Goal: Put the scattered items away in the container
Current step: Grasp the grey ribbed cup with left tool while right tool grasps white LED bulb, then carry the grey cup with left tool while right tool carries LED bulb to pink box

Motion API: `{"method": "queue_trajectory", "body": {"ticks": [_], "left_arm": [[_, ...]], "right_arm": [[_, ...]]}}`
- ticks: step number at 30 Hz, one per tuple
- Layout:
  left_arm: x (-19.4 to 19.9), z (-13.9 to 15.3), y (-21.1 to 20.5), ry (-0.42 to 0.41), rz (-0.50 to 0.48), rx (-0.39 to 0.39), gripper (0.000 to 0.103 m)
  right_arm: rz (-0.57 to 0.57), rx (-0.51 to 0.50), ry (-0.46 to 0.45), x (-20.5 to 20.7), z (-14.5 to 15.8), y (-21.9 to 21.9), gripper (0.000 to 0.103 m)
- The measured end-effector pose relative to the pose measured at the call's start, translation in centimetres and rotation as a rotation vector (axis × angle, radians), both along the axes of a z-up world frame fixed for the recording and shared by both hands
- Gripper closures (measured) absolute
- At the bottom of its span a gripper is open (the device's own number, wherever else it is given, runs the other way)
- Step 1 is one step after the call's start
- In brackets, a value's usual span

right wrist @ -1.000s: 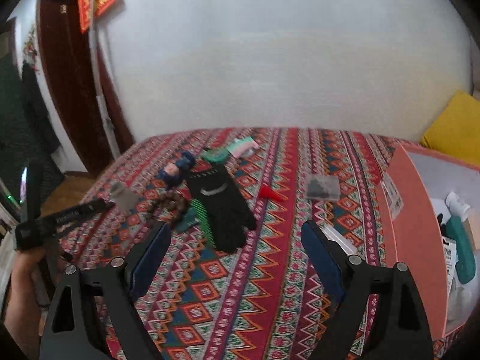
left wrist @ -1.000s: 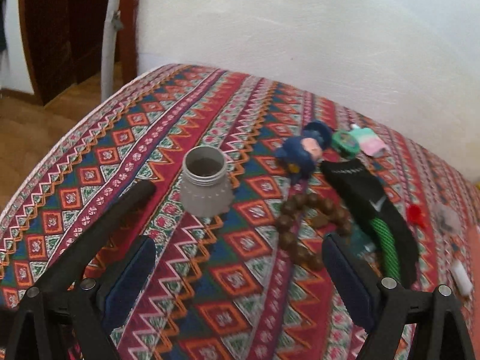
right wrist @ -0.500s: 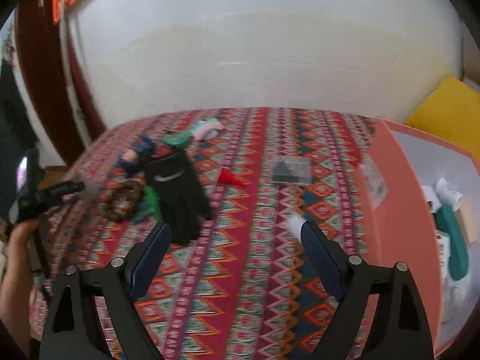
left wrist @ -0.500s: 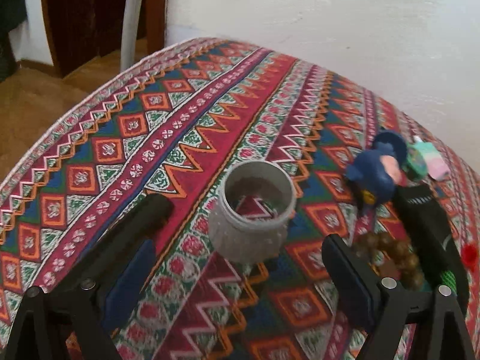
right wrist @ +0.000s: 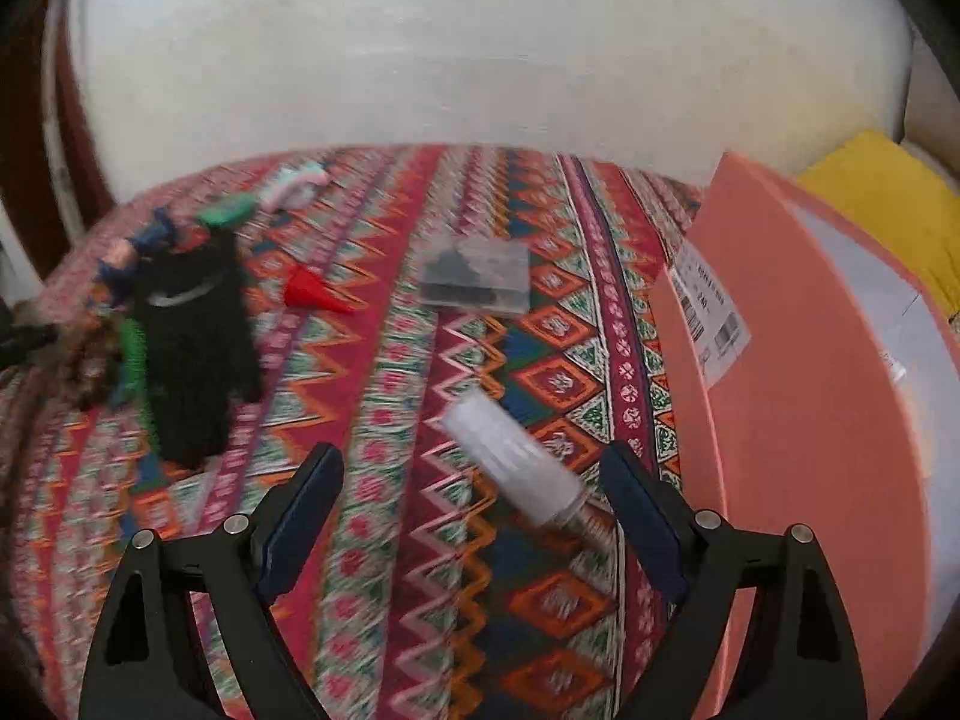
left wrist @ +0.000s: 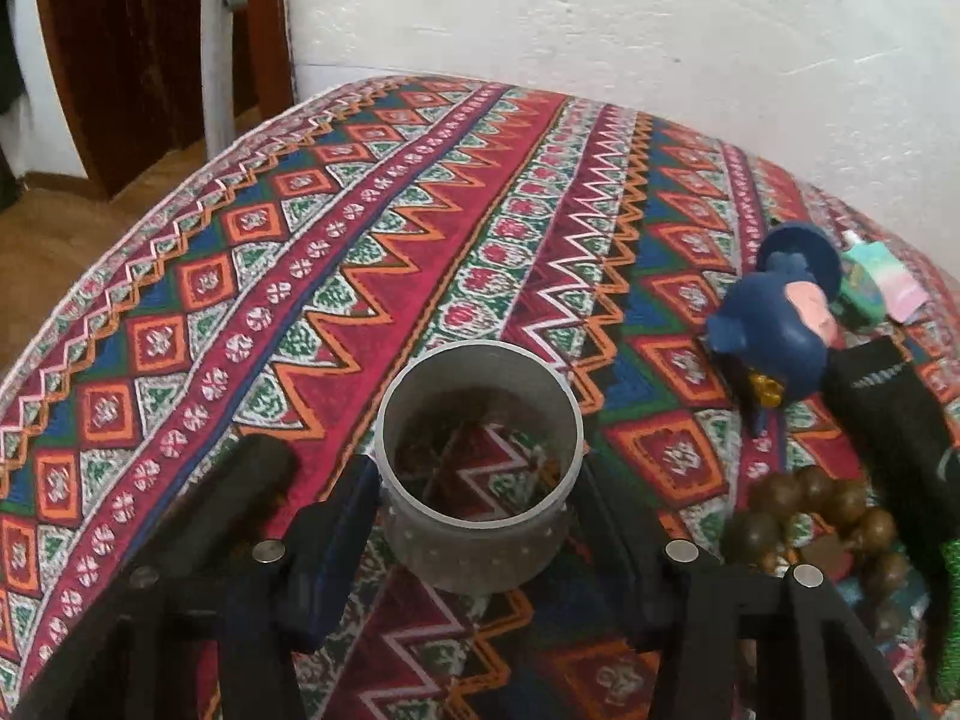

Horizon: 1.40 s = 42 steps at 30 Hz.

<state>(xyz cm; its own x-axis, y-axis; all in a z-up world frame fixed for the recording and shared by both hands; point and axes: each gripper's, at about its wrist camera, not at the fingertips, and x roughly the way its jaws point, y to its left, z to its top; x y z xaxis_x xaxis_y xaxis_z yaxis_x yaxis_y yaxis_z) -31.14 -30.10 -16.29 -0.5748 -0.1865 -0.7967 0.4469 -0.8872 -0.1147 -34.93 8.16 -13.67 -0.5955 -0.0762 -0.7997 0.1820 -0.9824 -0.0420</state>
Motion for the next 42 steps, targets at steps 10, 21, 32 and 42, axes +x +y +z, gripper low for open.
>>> {"method": "queue_trajectory", "body": {"ticks": [10, 21, 32, 42], "left_arm": [[1.9, 0.5, 1.1, 0.000, -0.006, 0.034, 0.046], [10.2, 5.4, 7.2, 0.064, -0.102, -0.068, 0.046], [21.3, 11.0, 11.7, 0.175, -0.202, -0.126, 0.046], [26.8, 16.4, 18.0, 0.301, -0.317, -0.151, 0.046]], "right_arm": [[-0.041, -0.064, -0.094, -1.6, -3.1, 2.0, 0.071], [0.226, -0.194, -0.101, 9.2, 1.3, -5.5, 0.072], [0.318, -0.249, 0.063, 18.2, 8.8, -6.0, 0.071], [0.389, -0.269, 0.227, 25.7, 15.2, -3.8, 0.071]]}}
